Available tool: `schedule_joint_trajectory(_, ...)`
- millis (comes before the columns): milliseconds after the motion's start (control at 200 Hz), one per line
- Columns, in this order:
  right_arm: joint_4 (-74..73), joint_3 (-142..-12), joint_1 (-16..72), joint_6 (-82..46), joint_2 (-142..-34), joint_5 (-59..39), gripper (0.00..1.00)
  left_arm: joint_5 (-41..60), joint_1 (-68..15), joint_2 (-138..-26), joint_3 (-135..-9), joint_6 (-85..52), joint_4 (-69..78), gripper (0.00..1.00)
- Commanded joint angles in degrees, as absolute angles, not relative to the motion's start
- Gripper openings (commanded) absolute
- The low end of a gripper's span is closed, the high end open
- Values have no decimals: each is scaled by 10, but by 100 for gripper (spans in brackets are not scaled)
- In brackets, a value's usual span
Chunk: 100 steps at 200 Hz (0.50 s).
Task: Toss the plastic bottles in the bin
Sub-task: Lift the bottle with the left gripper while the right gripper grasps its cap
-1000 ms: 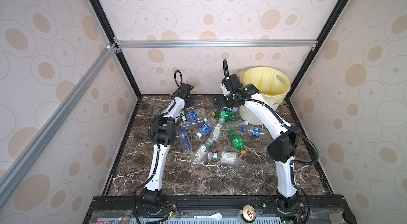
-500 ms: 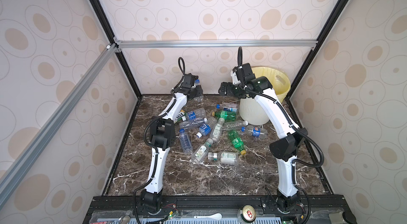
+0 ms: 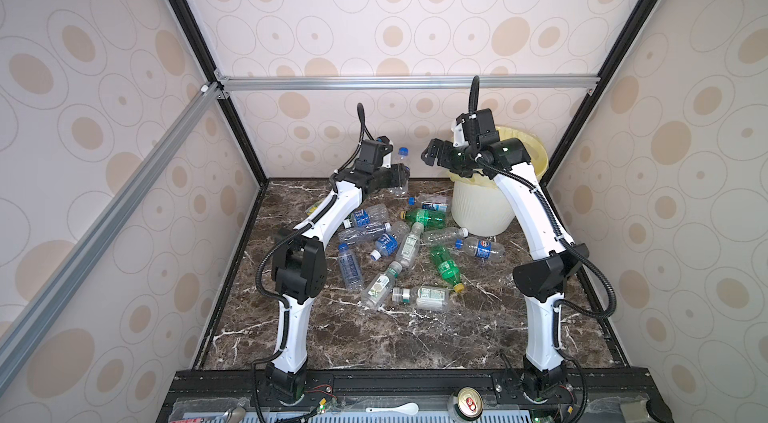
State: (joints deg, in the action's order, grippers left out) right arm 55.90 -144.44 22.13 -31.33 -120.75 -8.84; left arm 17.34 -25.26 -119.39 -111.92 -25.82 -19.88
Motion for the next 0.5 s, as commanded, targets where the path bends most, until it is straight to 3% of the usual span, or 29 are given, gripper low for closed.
schedule_joint_trajectory(0, 553, -1456, 217, -339, -1205, -110, 100, 181, -273, -1134, -1070, -229, -146, 58)
schedule_joint_trajectory(495, 548, -1454, 207, -369, -1226, -148, 89, 180, -314, -1053, -990, -199, -111, 58)
